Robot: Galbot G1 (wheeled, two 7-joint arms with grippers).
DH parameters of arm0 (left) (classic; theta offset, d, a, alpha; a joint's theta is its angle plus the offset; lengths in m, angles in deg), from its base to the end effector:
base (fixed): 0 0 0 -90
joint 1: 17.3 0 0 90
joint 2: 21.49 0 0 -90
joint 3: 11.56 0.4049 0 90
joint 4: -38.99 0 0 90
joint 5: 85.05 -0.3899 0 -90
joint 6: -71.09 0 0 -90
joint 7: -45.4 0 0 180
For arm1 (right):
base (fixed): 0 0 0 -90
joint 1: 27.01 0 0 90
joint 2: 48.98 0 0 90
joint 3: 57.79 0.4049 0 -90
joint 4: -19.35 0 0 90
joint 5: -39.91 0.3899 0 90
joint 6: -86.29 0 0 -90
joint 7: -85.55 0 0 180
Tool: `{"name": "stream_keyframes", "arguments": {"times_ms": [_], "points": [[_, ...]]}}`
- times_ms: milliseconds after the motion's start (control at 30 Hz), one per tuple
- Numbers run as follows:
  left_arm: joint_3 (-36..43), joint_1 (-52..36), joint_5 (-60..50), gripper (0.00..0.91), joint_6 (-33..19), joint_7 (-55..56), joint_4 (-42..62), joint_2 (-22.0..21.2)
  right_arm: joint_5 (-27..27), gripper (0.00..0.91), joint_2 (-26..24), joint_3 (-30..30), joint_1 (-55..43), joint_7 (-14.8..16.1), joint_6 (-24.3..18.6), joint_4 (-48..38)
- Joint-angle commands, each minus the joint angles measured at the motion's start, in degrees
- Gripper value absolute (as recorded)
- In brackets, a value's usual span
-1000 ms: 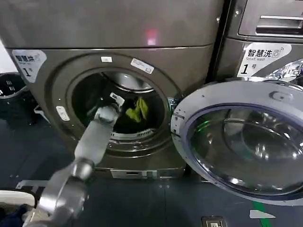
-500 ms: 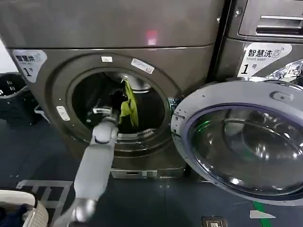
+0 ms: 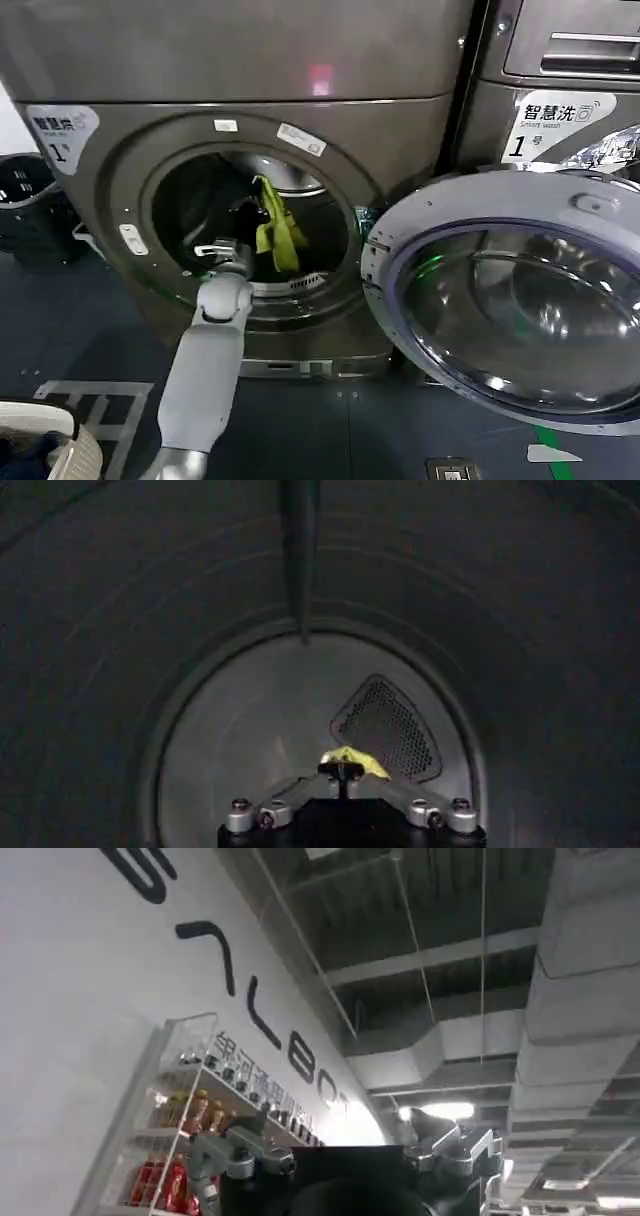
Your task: Grasp the clothes from the dryer.
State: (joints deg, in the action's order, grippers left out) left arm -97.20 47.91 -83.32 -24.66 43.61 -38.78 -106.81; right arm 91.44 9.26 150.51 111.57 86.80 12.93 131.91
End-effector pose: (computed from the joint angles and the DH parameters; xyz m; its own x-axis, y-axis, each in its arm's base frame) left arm 0.5496 0.0109 -0.2839 -0.9475 0.0942 -0.3054 0.0710 0.9938 0.0859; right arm -0.1506 -0.4039 0.0948 -0.3545 0.6891 -0.6320 0.9221 0.3698 -0.1140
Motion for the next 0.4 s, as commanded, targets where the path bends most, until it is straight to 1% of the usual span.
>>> {"name": "stream_keyframes", "arguments": {"times_ms": [33,400], "points": [[-0.06,0.77,0.12,0.000,0.44,0.24,-0.40,-0.19,-0.15,0.907,-0.07,0.27,0.12,0.19,0.26,0.38],[0.14,0.52,0.48,0.000,1.20,0.14,-1.15,0.06,-0.11,0.907,0.11,0.84,0.54,0.77,0.99,0.87]]}}
